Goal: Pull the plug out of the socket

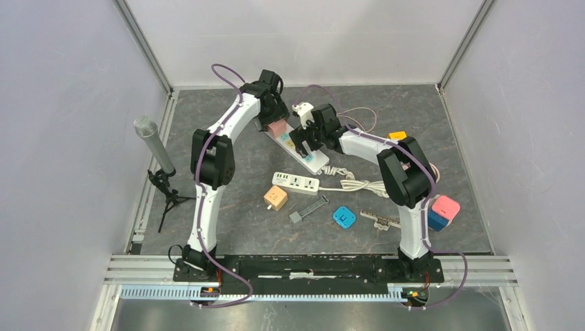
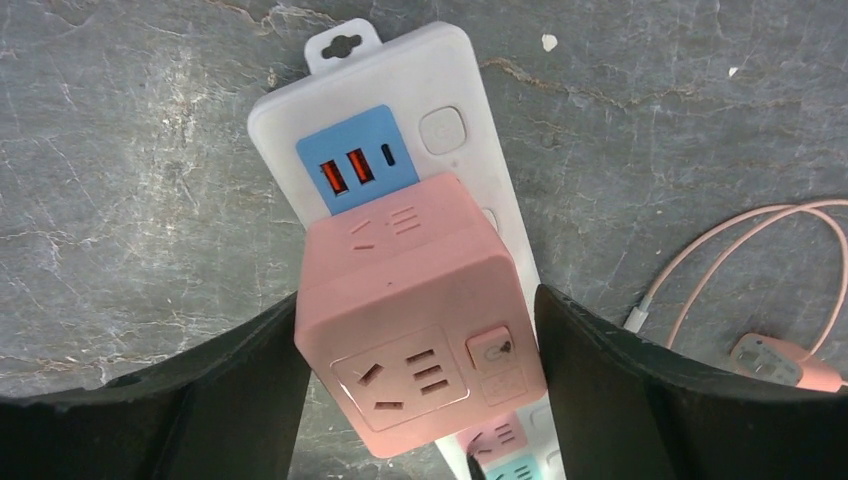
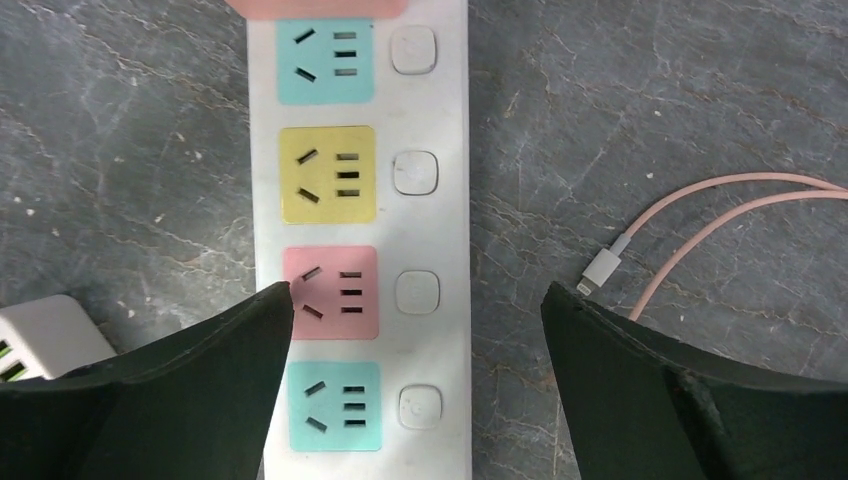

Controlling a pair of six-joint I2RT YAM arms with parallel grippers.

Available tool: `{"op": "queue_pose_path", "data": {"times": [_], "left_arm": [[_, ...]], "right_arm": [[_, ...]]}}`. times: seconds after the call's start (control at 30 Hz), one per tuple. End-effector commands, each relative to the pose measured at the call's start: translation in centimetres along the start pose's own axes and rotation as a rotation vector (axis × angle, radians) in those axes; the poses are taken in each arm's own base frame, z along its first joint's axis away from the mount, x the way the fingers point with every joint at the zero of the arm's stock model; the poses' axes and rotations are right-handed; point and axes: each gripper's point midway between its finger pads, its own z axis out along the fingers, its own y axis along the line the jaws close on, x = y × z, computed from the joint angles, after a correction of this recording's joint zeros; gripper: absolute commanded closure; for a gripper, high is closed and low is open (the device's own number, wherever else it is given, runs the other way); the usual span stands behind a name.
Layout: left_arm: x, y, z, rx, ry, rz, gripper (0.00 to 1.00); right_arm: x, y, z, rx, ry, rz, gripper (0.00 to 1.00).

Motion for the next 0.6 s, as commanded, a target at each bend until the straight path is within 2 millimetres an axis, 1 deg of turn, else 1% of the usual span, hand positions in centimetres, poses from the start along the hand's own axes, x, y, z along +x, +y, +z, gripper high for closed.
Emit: {"op": "queue_pose_path", "data": {"times": [0.0, 0.1, 0.13, 0.17, 0.2, 0.27, 0.37, 0.43, 0.5, 0.57], "left_arm": [[-0.5, -0.1, -1.5, 0.022, 0.010, 0.084, 0.13], [-0.7, 0.0, -1.5, 0.021, 0.004, 0.076, 0.04], [-0.8, 0.0, -1.4, 0.017, 0.001, 0.078, 0.01], [-0.9, 0.0, -1.2, 0.016, -0.001, 0.085, 0.00], [-0.9, 0.1, -0.9, 0.011, 0.000, 0.088, 0.00], [-0.9, 0.3, -0.6, 0.009, 0.006, 0.082, 0.00], [-1.3, 0.8, -0.2, 0.004, 0.008, 0.056, 0.00], [-1.5, 1.0, -0.2, 0.006, 0.013, 0.037, 0.04], [-1.7, 1.0, -0.2, 0.018, 0.022, 0.026, 0.12], [-1.6, 1.0, -0.3, 0.029, 0.034, 0.009, 0.22]], "right_arm": [[-0.9, 0.0, 0.9, -0.001, -0.040, -0.047, 0.02], [-0.9, 0.9, 0.6, -0.045, -0.059, -0.044, 0.02], [-0.6, 1.6, 0.5, -0.079, -0.065, -0.045, 0.02], [-1.0, 2.1, 0.4, -0.106, -0.097, -0.053, 0.02], [-0.8, 2.5, 0.4, -0.129, -0.101, -0.050, 0.02], [-0.5, 2.8, 0.5, -0.136, -0.105, -0.032, 0.02], [0.0, 2.5, 0.8, -0.120, -0.097, -0.037, 0.02], [0.4, 2.2, 1.2, -0.113, -0.076, -0.050, 0.02], [0.8, 2.0, 1.6, -0.103, -0.056, -0.062, 0.02], [1.1, 1.3, 1.7, -0.064, -0.043, -0.074, 0.02]]}}
